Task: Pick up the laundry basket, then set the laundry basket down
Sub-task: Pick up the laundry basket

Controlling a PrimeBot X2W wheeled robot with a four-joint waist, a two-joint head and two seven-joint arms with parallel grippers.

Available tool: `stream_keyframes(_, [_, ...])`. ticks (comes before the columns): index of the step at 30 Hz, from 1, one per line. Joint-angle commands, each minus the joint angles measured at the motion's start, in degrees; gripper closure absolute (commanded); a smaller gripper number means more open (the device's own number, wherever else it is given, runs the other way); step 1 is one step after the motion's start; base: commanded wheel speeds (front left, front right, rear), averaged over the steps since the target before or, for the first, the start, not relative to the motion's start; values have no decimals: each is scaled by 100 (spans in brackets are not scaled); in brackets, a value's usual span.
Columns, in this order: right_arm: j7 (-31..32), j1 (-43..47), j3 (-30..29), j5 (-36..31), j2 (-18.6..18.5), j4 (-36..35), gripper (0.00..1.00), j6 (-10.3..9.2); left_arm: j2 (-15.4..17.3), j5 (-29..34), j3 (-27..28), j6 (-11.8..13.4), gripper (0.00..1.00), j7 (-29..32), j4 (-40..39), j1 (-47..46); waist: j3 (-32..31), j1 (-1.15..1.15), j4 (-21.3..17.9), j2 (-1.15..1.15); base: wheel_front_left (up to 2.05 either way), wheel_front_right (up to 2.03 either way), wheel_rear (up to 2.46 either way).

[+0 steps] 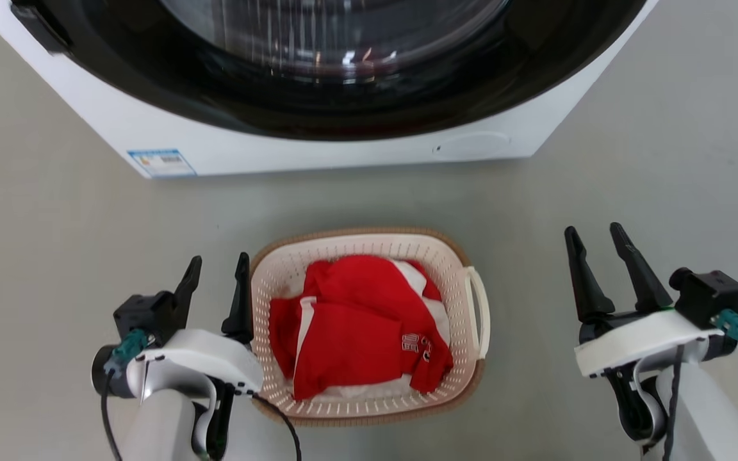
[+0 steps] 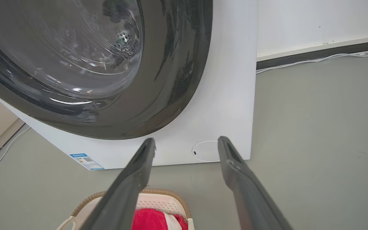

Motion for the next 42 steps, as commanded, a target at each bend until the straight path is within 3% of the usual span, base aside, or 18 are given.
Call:
stream_keyframes(1, [-38, -114, 134, 92, -30, 36, 0, 40, 62, -28, 119, -43, 0, -29, 49, -227, 217, 0, 40, 0, 0, 0, 0])
stream_keyframes(10, [-38, -524, 348, 291, -72, 869, 0, 40, 62, -165, -88, -47, 0, -29, 876, -826, 811, 0, 192, 0, 0, 0, 0])
stream_keyframes(22, [-38, -1030, 717, 530, -169, 1465, 0, 40, 62, -372, -319, -12, 0, -29, 2019, -1603, 1695, 0, 343, 0, 0, 0, 0])
stream_keyframes(30, [-38, -1523, 1409, 782, -169, 1995, 0, 40, 62, -589, -432, 28, 0, -29, 2902, -2252, 2373, 0, 400, 0, 0, 0, 0])
stream_keyframes(42, [-38, -2083, 2307, 1432, -153, 2855, 0, 40, 62, -775, -647, 35, 0, -29, 3653, -2689, 2823, 0, 379, 0, 0, 0, 0])
